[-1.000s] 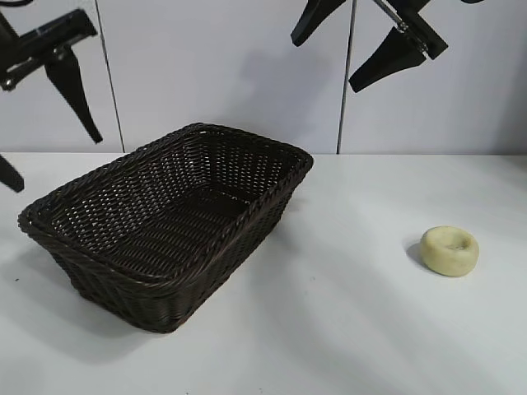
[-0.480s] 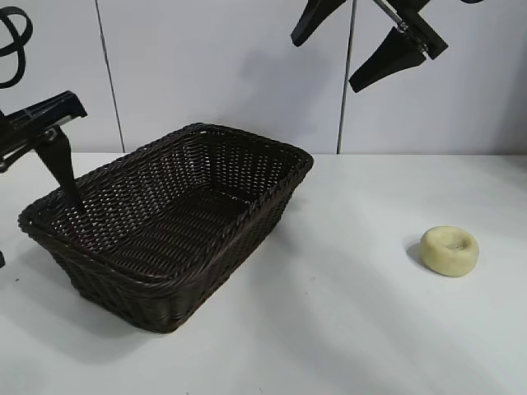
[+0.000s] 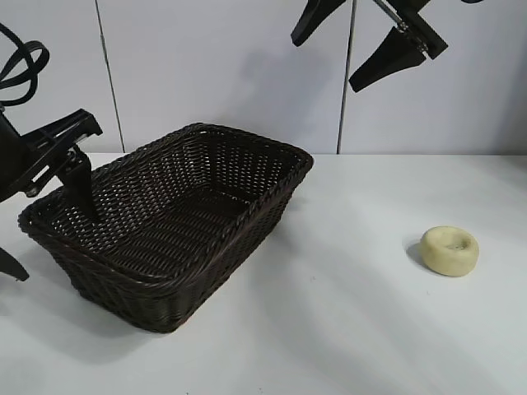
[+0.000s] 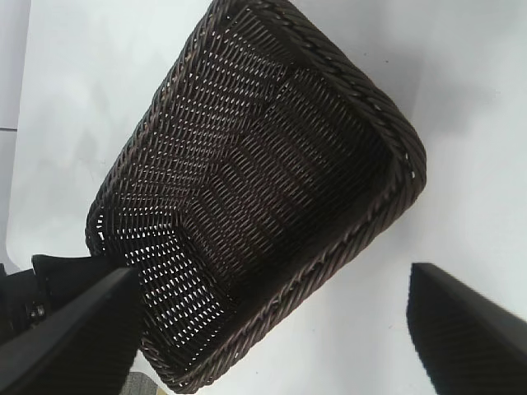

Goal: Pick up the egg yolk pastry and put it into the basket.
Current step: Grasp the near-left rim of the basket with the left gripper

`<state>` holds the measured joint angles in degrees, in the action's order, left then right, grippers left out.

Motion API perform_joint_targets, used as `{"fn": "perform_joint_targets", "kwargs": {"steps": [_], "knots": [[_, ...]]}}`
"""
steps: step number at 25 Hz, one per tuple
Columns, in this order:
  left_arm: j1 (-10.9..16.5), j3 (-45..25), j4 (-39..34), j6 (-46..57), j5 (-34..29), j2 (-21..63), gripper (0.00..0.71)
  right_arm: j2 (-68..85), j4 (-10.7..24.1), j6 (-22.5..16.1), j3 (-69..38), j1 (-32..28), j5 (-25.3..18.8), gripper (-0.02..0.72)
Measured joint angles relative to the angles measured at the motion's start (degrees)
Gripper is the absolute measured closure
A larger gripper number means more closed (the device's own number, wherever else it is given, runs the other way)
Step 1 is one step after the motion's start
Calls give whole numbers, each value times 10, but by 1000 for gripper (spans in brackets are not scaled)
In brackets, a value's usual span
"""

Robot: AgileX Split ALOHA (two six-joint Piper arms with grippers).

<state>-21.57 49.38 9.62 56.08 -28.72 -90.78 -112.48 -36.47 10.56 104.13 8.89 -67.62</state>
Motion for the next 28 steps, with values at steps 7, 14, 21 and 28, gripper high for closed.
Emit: {"fn": "perform_joint_targets", "kwargs": {"steps": [7,14,21,28], "knots": [[0,0,-2,0,0,-24,184,0,0,0,0,0,0,80],[0,0,-1,0,25,-89,184,0,0,0,0,0,0,80],[0,0,6,0,34,-108,233,0,0,0,0,0,1,80],[0,0,47,6,34,-108,592,0,0,0,0,0,1,80]]}}
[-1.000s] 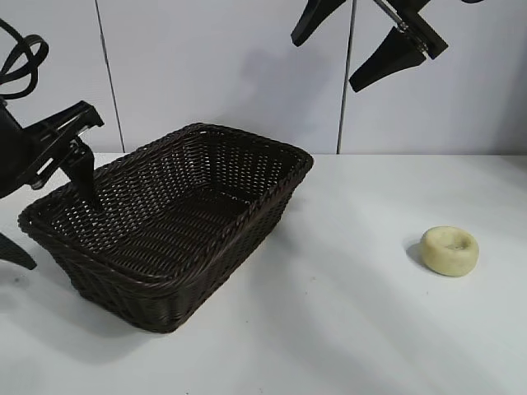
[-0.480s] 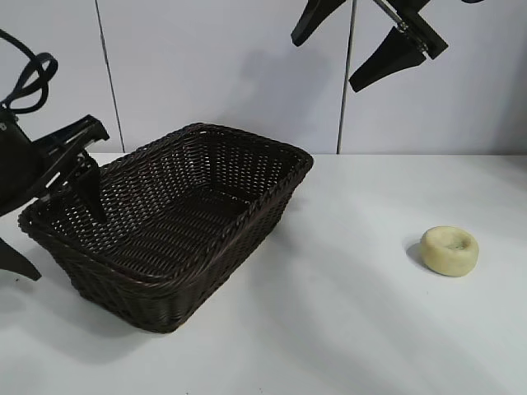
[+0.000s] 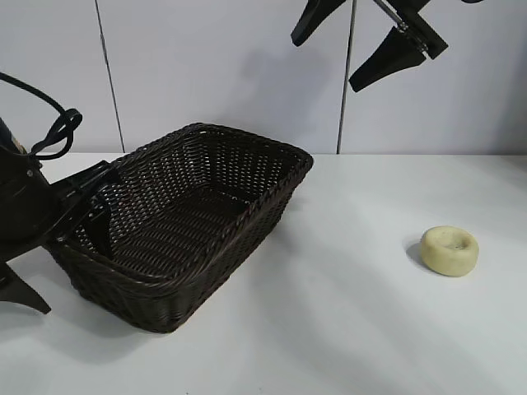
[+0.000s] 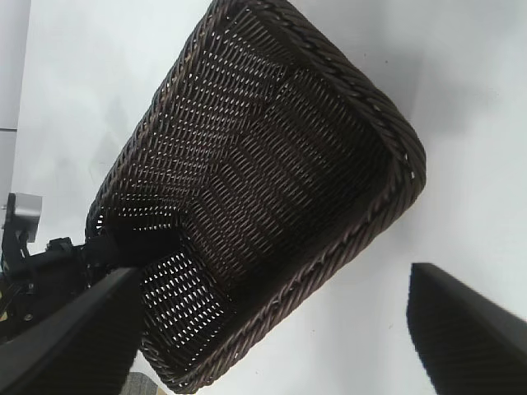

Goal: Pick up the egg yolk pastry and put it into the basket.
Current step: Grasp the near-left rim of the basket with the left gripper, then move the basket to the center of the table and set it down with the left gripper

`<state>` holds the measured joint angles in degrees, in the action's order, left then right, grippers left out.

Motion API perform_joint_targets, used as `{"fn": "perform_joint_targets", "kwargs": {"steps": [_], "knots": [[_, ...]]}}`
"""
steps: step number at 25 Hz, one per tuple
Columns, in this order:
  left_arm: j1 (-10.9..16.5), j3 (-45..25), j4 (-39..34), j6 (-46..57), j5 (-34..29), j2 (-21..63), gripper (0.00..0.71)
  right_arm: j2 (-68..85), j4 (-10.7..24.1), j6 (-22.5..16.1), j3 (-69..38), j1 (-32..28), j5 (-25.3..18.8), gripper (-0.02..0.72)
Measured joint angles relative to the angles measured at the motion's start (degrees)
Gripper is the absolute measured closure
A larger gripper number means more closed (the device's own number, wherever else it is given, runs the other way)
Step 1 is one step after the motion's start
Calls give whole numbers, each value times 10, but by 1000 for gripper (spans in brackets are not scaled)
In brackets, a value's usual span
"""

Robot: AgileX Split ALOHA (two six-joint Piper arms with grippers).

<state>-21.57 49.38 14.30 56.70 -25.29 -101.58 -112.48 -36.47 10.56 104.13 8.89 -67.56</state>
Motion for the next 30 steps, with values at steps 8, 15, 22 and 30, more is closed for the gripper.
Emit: {"fn": "perform_joint_targets", "kwargs": {"steps": [8,15,22,30], "knots": [[1,0,3,-3,-6,9,602,0,0,0,0,0,0,80],[43,45,-2,-101,-85,28,602,0,0,0,0,0,0,80],[81,147,38,-296,-160,27,603,0,0,0,0,0,0,80],[93,257,48,-489,-279,-34,603,0,0,0,0,0,0,80]]}}
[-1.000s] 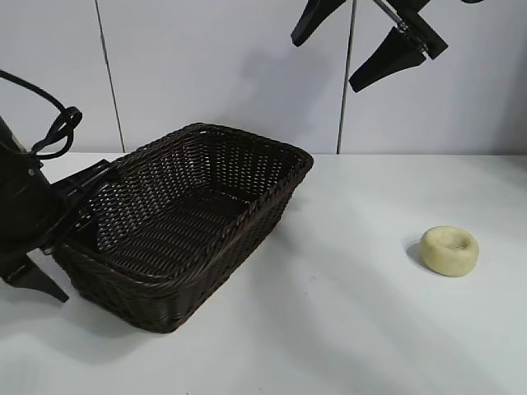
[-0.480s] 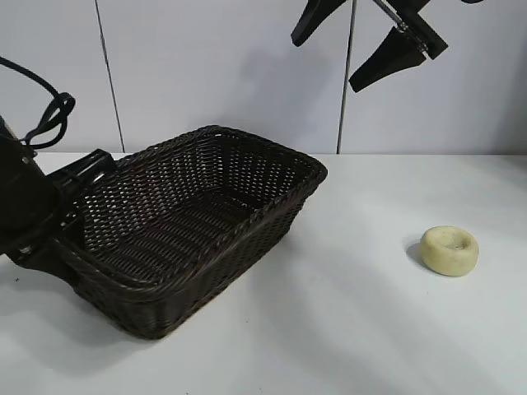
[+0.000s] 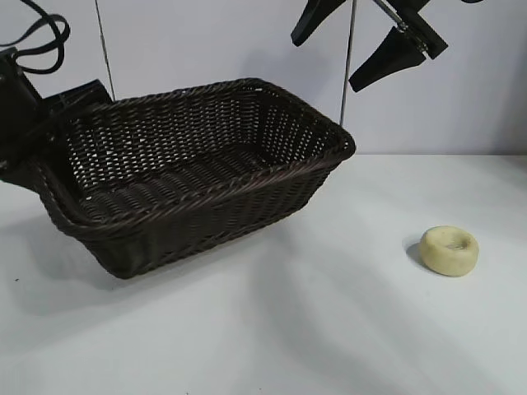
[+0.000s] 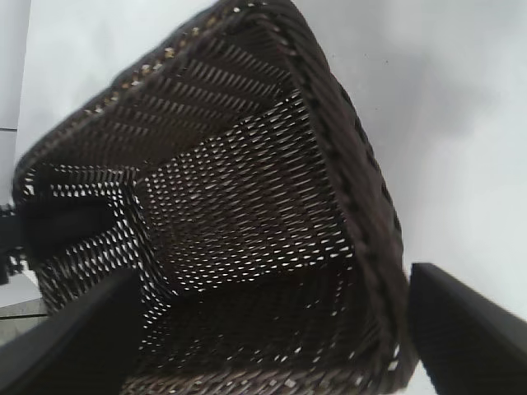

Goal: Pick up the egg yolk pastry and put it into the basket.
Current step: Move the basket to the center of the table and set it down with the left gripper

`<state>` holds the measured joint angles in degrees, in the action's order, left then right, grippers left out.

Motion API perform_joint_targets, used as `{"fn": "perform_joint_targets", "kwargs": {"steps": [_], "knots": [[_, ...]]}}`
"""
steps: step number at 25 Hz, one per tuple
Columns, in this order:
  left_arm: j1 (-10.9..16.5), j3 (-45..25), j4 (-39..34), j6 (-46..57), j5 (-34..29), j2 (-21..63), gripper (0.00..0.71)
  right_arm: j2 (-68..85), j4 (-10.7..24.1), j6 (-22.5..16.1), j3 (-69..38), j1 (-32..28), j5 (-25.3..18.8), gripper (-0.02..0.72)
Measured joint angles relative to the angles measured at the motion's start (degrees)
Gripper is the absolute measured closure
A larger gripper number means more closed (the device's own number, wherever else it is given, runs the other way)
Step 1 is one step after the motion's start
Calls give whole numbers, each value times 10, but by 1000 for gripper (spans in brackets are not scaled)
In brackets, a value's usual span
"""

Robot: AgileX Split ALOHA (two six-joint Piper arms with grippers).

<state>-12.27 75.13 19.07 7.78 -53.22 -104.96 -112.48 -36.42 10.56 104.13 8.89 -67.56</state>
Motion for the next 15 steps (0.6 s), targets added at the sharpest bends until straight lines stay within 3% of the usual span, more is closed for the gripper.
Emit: {"fn": "perform_joint_targets", "kwargs": {"steps": [11,15], "knots": [[-1,169,16,-168,-145,-116,603,0,0,0,0,0,0,80],[-1,225,25,-178,-158,-146,603,0,0,0,0,0,0,80]]}}
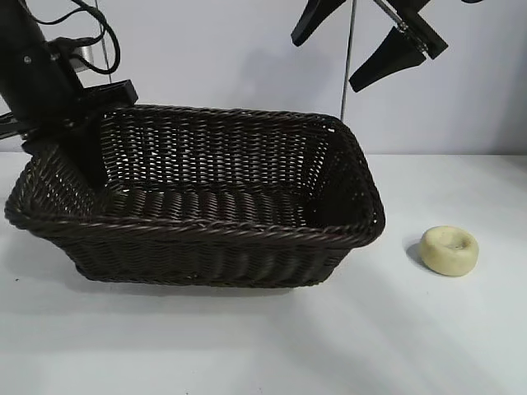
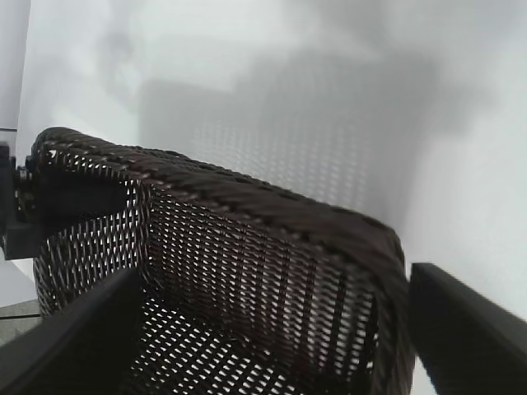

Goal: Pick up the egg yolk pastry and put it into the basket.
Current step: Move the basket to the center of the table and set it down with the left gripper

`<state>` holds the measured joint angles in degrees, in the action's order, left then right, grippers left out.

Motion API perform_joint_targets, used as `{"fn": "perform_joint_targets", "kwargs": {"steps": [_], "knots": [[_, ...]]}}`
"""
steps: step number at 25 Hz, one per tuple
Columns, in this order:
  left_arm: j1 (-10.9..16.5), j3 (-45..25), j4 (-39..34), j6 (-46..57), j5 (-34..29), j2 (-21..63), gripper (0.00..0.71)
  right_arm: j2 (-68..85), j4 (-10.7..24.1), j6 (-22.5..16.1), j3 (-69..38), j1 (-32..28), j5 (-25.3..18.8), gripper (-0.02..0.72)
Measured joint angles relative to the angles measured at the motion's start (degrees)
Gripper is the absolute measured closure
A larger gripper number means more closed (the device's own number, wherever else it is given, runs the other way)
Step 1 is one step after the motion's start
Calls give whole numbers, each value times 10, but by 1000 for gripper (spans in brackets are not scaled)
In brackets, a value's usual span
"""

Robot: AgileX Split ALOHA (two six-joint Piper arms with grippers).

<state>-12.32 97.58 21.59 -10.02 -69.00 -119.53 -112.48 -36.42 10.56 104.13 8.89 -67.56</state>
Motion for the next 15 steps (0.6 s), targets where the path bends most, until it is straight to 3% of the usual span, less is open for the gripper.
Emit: {"fn": "perform_joint_targets", "kwargs": {"steps": [15], "knots": [[0,13,-1,-4,11,-64,603,0,0,0,0,0,0,80]]}}
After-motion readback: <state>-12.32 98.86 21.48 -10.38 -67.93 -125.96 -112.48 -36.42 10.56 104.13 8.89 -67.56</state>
